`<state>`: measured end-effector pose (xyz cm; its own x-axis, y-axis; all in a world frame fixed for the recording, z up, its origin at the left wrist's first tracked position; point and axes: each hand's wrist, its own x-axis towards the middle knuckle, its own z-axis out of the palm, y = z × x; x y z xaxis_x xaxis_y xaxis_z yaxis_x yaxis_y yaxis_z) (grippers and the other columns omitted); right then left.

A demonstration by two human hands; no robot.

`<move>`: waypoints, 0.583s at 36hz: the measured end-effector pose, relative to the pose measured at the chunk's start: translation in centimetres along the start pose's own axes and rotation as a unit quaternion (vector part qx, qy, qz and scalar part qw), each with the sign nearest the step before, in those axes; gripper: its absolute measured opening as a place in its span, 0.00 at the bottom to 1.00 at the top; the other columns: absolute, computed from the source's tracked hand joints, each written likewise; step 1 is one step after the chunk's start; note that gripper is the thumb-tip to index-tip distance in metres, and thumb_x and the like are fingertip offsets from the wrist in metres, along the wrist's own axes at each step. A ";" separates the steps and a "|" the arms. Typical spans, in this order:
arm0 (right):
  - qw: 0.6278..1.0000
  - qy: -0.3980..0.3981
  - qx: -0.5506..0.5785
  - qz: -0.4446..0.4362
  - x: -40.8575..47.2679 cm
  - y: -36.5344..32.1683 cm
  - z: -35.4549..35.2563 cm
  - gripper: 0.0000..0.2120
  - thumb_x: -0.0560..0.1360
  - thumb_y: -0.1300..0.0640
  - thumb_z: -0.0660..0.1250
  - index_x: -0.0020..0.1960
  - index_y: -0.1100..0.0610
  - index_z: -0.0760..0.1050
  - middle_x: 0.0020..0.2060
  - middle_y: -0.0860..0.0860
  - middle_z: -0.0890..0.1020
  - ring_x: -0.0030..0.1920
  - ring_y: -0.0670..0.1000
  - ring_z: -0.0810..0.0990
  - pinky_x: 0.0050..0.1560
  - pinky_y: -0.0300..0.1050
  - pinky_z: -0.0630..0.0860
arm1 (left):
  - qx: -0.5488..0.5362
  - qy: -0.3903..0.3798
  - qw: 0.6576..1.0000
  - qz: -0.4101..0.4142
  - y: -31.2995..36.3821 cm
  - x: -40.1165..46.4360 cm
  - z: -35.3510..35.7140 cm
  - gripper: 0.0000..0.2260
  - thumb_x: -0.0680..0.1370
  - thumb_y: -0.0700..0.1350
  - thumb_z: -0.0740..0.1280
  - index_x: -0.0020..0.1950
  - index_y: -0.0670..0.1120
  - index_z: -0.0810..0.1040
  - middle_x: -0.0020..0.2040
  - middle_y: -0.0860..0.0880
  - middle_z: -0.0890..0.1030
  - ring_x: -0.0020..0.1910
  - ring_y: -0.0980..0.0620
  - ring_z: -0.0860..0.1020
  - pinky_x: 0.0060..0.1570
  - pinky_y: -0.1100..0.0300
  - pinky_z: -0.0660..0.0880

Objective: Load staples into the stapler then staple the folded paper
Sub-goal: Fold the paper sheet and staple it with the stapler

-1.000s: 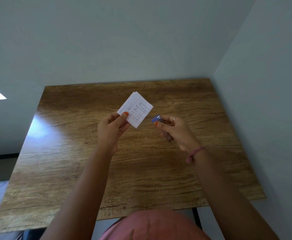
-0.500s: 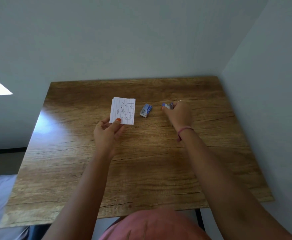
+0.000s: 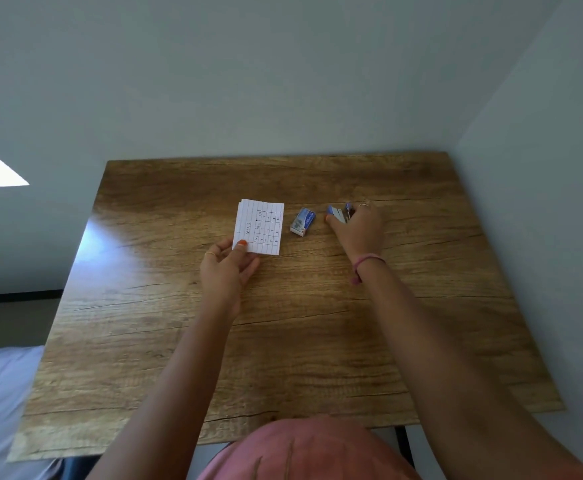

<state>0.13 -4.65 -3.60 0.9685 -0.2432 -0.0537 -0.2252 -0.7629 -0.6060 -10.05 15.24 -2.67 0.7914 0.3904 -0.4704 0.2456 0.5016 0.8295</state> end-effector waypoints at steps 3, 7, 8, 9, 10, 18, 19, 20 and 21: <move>1.000 0.009 0.011 0.013 -0.8 0.2 0.2 0.30 0.69 0.41 0.73 0.58 0.64 0.76 0.60 0.59 0.75 0.60 0.56 0.75 0.57 0.50 0.76 | -0.001 0.006 1.000 -0.007 -0.1 0.2 -0.1 0.09 0.79 0.39 0.66 0.58 0.42 0.74 0.53 0.43 0.83 0.48 0.49 0.84 0.42 0.60 0.81; 0.998 0.020 0.041 0.036 -3.1 1.2 0.6 0.40 0.68 0.41 0.74 0.69 0.65 0.67 0.69 0.59 0.68 0.68 0.57 0.69 0.66 0.51 0.71 | 0.015 0.028 1.000 -0.002 -0.3 0.6 -0.3 0.09 0.79 0.40 0.66 0.59 0.41 0.76 0.50 0.45 0.84 0.44 0.52 0.84 0.39 0.62 0.80; 0.998 0.027 0.044 0.034 -3.9 1.5 0.7 0.42 0.68 0.42 0.74 0.72 0.64 0.64 0.69 0.58 0.68 0.69 0.57 0.68 0.67 0.51 0.71 | 0.026 0.037 0.999 0.007 -0.4 0.8 -0.3 0.09 0.78 0.40 0.67 0.58 0.41 0.77 0.49 0.45 0.84 0.43 0.53 0.84 0.39 0.63 0.80; 0.998 0.036 0.046 0.032 -4.7 1.9 0.8 0.43 0.68 0.42 0.74 0.73 0.63 0.62 0.68 0.58 0.68 0.68 0.56 0.69 0.66 0.51 0.71 | 0.041 0.046 0.998 0.018 -0.4 1.1 -0.4 0.08 0.78 0.40 0.67 0.57 0.42 0.78 0.49 0.45 0.84 0.42 0.54 0.84 0.39 0.64 0.80; 0.997 0.046 0.048 0.027 -5.6 2.3 0.9 0.43 0.69 0.42 0.74 0.74 0.62 0.61 0.67 0.58 0.69 0.67 0.56 0.69 0.65 0.52 0.72 | 0.058 0.053 0.996 0.029 -0.4 1.3 -0.4 0.08 0.78 0.40 0.68 0.56 0.42 0.78 0.49 0.46 0.84 0.42 0.54 0.84 0.39 0.64 0.80; 0.996 0.059 0.063 -0.003 -8.5 3.8 0.7 0.44 0.69 0.43 0.74 0.75 0.63 0.58 0.68 0.59 0.67 0.68 0.57 0.69 0.64 0.57 0.72 | 0.189 0.074 0.976 0.074 -0.3 4.0 -0.1 0.10 0.77 0.43 0.70 0.57 0.44 0.78 0.48 0.49 0.84 0.41 0.58 0.84 0.39 0.66 0.80; 0.996 0.060 0.061 -0.003 -8.5 3.7 0.6 0.44 0.69 0.43 0.74 0.75 0.63 0.58 0.67 0.59 0.67 0.67 0.57 0.69 0.64 0.57 0.72 | 0.201 0.075 0.974 0.074 -0.3 4.2 0.0 0.10 0.76 0.43 0.70 0.57 0.44 0.78 0.48 0.49 0.84 0.40 0.58 0.84 0.37 0.67 0.80; 0.997 0.061 0.057 -0.002 -8.5 3.6 0.6 0.44 0.69 0.43 0.74 0.75 0.63 0.59 0.67 0.59 0.67 0.67 0.57 0.69 0.64 0.57 0.72 | 0.213 0.075 0.971 0.074 -0.4 4.4 0.1 0.09 0.76 0.43 0.70 0.56 0.44 0.78 0.47 0.49 0.84 0.39 0.58 0.84 0.36 0.67 0.79; 0.997 0.060 0.054 -0.002 -8.5 3.5 0.6 0.44 0.69 0.43 0.74 0.75 0.63 0.59 0.67 0.59 0.67 0.67 0.57 0.69 0.64 0.57 0.72 | 0.226 0.074 0.968 0.076 -0.4 4.5 0.1 0.09 0.76 0.43 0.70 0.55 0.45 0.78 0.47 0.48 0.84 0.39 0.58 0.84 0.35 0.68 0.79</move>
<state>-8.86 -4.92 -5.77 0.9480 -0.3157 0.0400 -0.2029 -0.6964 -0.6884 -6.52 16.71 -5.03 0.7568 0.5564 -0.3429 0.3791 0.0536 0.9238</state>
